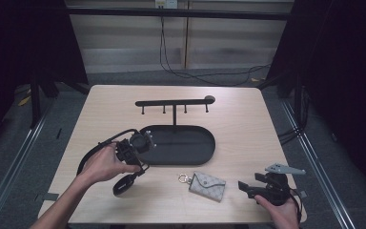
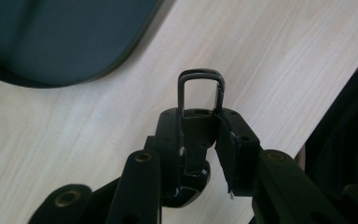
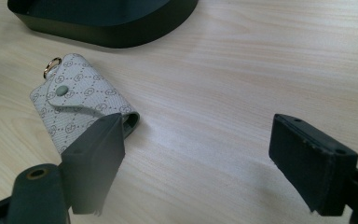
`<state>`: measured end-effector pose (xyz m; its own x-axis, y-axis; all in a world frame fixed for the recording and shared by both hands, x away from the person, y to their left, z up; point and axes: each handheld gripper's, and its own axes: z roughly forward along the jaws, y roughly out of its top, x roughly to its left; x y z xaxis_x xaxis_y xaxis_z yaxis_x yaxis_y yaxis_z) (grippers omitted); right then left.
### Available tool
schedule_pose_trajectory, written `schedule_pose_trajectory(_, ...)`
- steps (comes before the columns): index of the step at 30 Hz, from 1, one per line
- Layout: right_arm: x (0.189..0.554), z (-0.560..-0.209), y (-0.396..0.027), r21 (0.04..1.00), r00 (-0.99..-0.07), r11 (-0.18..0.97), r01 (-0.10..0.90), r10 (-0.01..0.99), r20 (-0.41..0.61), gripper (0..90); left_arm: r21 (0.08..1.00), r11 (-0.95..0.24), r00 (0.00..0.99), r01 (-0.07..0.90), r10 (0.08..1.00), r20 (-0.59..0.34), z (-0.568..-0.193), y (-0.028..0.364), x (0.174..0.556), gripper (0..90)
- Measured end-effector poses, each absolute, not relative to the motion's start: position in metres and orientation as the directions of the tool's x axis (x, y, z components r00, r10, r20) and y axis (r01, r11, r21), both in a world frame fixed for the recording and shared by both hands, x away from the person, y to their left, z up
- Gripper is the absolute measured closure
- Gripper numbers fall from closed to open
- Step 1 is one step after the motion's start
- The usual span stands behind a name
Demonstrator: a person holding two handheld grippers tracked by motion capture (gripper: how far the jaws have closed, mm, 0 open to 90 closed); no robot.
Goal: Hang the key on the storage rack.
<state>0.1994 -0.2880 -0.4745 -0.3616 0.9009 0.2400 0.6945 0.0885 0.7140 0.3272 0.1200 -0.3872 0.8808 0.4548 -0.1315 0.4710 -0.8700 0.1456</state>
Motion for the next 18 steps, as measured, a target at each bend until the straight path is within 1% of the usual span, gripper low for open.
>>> schedule_pose_trajectory(3,0.2,-0.475,-0.288,0.713,-0.361,0.089,0.695,0.901,0.24,18.3,0.147,-0.873,0.884,0.465,0.45,-0.126,-0.383,0.12,0.328,70.8)
schedule_pose_trajectory(5,0.2,-0.475,-0.288,0.712,-0.361,0.089,0.696,0.902,0.239,18.3,0.169,-0.865,0.881,0.472,0.457,-0.123,-0.376,0.121,0.329,70.8)
schedule_pose_trajectory(11,0.2,-0.475,-0.288,0.713,-0.361,0.089,0.695,0.901,0.239,18.3,0.192,-0.86,0.882,0.472,0.459,-0.11,-0.361,0.125,0.331,70.8)
schedule_pose_trajectory(18,0.2,-0.475,-0.288,0.711,-0.36,0.091,0.698,0.902,0.239,18.3,0.202,-0.857,0.88,0.475,0.466,-0.093,-0.351,0.127,0.332,70.8)
